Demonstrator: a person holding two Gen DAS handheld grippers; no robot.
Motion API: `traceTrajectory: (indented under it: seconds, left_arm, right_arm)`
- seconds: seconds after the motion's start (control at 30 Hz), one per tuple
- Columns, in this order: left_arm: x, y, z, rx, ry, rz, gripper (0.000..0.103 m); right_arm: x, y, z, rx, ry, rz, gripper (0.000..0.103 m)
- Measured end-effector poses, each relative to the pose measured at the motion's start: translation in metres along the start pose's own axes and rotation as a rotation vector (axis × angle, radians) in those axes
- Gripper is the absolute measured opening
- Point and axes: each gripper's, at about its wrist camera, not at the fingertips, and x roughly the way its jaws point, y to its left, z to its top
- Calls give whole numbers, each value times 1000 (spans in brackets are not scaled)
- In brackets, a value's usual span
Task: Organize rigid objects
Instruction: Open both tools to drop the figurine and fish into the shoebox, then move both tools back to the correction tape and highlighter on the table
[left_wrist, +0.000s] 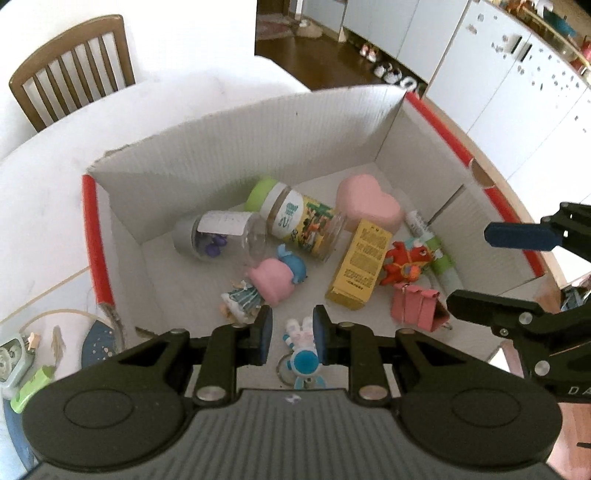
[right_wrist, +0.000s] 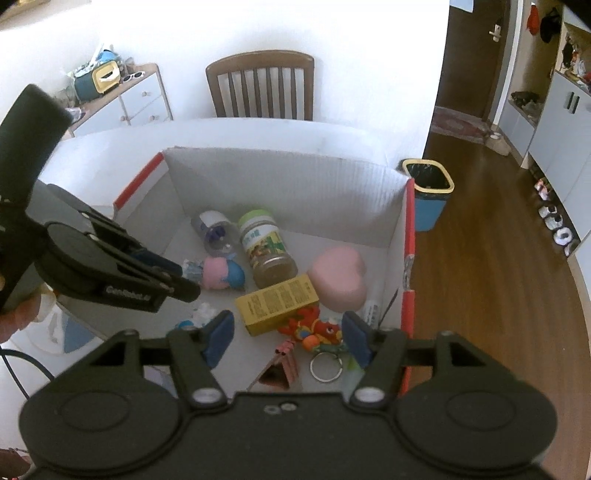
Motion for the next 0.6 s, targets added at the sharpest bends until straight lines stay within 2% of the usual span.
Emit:
traceTrajectory:
  seconds: [0.6]
  left_arm:
    - [-75, 7, -33, -59, -194, -6, 22]
  right_arm:
    - [-47, 28, -9, 24, -81, 0, 83]
